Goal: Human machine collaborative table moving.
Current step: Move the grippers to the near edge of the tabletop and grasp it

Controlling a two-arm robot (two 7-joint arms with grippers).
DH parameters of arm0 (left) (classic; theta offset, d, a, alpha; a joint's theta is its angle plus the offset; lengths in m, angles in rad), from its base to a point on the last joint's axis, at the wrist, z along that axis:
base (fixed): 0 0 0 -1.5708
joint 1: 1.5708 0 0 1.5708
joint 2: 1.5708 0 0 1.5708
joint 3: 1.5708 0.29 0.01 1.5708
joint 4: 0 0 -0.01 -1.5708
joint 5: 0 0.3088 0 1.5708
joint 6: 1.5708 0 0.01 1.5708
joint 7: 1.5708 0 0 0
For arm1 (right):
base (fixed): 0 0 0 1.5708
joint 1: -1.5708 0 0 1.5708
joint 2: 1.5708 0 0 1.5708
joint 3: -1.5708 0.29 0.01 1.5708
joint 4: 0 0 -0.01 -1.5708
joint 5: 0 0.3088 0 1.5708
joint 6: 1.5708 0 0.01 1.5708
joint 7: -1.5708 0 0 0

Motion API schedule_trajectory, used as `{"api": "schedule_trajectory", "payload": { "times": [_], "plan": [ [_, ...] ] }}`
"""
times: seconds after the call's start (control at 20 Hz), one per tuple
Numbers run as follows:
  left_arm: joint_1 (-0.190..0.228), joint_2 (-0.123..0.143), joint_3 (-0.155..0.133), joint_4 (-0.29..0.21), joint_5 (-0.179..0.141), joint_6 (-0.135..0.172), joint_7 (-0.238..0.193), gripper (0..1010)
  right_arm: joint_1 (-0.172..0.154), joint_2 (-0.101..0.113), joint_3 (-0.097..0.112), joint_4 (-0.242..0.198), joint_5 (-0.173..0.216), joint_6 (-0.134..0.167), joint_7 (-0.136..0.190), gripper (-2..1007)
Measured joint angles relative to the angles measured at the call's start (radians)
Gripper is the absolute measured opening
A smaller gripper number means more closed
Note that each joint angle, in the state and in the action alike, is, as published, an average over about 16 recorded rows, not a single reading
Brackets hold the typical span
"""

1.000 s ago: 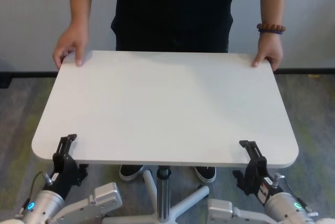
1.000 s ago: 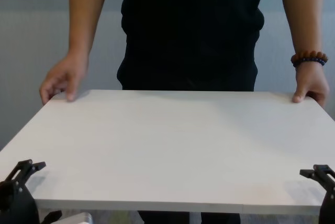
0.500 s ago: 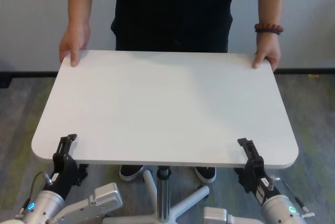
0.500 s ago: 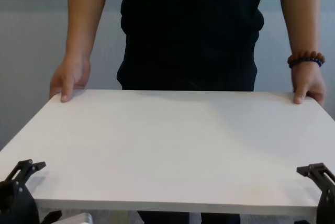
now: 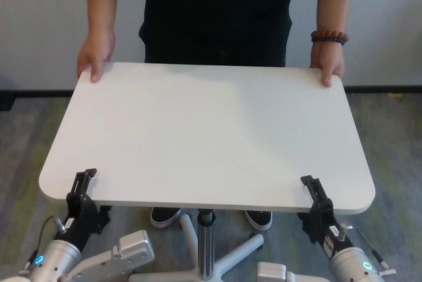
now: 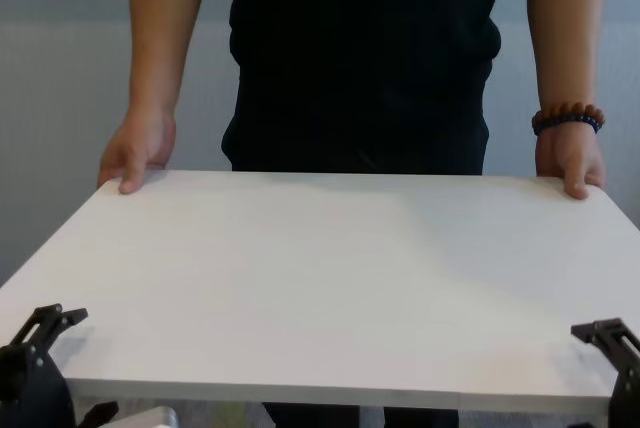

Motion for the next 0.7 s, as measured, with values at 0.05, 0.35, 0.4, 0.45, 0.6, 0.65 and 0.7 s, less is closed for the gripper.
{"api": "schedule_trajectory", "payload": {
  "times": [0.05,0.35,0.4,0.45,0.6,0.65,0.7],
  "plan": [
    [0.0,0.0,0.0,0.0,0.0,0.0,0.0,1003,0.0,-0.002,0.002,0.002,-0.001,-0.001,-0.002,1001],
    [0.0,0.0,0.0,0.0,0.0,0.001,0.0,1003,-0.002,-0.012,0.019,0.01,-0.005,-0.01,-0.011,1001],
    [0.0,0.0,0.0,0.0,0.001,0.001,0.0,1003,-0.003,-0.013,0.022,0.01,-0.004,-0.012,-0.013,1001],
    [0.0,0.0,0.0,0.0,0.001,0.001,0.0,1003,-0.004,-0.015,0.025,0.01,-0.002,-0.016,-0.016,1001],
    [0.0,0.0,0.001,0.0,0.001,0.001,0.0,1003,-0.007,-0.02,0.036,0.013,0.005,-0.028,-0.021,1001],
    [0.0,0.0,0.001,0.0,0.001,0.001,0.0,1003,-0.008,-0.022,0.039,0.014,0.008,-0.032,-0.022,1001],
    [0.0,0.0,0.001,0.0,0.001,0.001,0.0,1003,-0.009,-0.024,0.042,0.015,0.011,-0.036,-0.023,1001]
  ]
}}
